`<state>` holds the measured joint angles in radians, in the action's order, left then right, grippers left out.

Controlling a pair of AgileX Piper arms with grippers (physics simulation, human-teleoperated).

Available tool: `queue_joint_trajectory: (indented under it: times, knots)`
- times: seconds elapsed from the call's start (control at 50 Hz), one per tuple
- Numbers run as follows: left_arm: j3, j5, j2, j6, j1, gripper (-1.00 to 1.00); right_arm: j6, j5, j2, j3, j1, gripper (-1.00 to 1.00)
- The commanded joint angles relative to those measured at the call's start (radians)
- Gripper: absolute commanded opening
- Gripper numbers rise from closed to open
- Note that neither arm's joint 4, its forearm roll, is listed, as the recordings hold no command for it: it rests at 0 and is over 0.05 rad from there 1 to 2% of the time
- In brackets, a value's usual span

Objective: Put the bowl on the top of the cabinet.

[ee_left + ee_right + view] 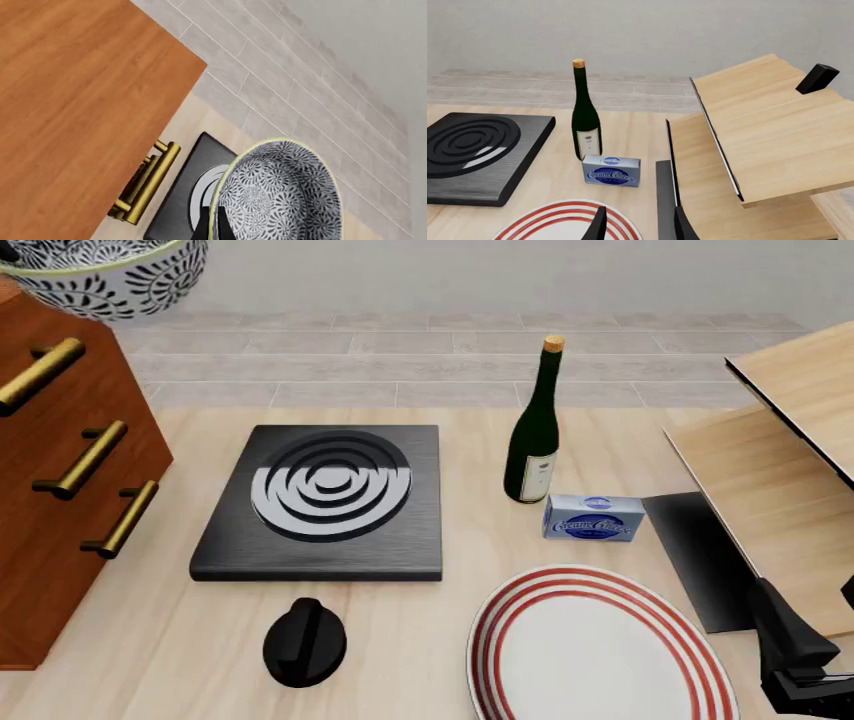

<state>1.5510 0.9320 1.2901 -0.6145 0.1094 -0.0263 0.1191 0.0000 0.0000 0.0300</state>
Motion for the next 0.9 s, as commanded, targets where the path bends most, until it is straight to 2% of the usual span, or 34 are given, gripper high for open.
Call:
queue_joint_trajectory:
  times: [0.02,0.16,0.5,0.9]
  knots:
    - [0.087,0.060,0.002,-0.017,0.086,-1.00,0.000,0.000,0.000,0.000,0.000,1.00]
    - [0.156,0.104,0.001,-0.012,0.152,-1.00,0.000,0.000,0.000,0.000,0.000,1.00]
    - [0.256,0.169,0.023,0.002,0.271,-1.00,0.000,0.000,0.000,0.000,0.000,1.00]
    - [0.271,0.187,0.026,-0.024,0.388,-1.00,0.000,0.000,0.000,0.000,0.000,1.00]
